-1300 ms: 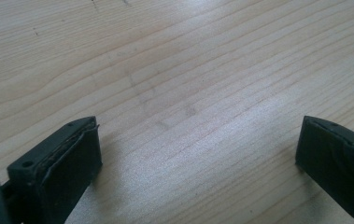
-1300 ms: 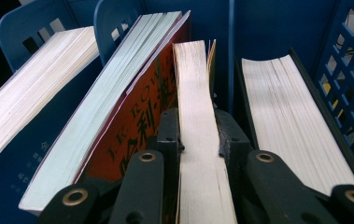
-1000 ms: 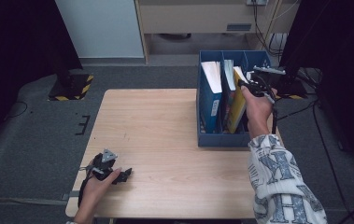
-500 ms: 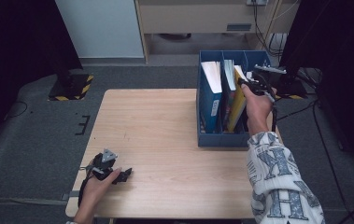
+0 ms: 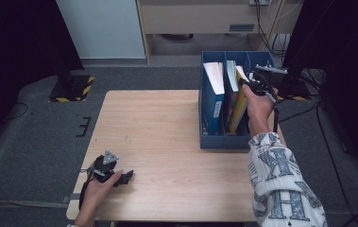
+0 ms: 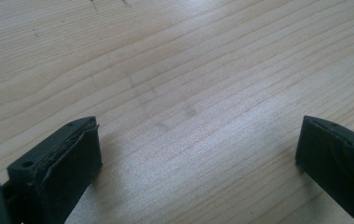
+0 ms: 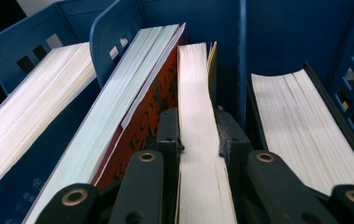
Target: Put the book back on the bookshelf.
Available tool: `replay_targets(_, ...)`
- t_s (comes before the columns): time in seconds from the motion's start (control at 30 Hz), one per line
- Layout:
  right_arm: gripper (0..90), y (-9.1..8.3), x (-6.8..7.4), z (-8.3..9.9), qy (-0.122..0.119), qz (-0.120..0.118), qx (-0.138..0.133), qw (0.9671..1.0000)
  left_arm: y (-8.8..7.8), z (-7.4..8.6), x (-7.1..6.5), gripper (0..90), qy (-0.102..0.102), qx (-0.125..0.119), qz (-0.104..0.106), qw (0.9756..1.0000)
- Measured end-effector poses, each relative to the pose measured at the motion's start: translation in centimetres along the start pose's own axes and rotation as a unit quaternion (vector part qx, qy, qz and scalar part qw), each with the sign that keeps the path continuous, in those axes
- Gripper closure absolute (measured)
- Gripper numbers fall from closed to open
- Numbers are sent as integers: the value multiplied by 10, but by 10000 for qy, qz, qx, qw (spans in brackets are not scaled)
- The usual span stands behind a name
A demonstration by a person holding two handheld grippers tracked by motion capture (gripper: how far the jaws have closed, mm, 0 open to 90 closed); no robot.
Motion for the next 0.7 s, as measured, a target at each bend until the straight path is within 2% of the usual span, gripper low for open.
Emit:
replay_targets(0.33, 747, 3, 3, -3, -79, 19, -16, 10000, 0, 0, 0, 0, 21, -1, 3, 10000)
replay_targets(0.7, 749, 10, -2, -3, -73, 150, -59, 9998, 0, 0, 1, 0, 27, 0, 9, 10000)
Point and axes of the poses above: each handheld gripper's, and its own axes: y roughly forward along the jaws, z roughly out of its underside, x roughly to its left, the point moved 6 cm from there along y, roughly forward along the jaws, and after that the axes turned 5 degrees about -z, right-handed, at the moved point
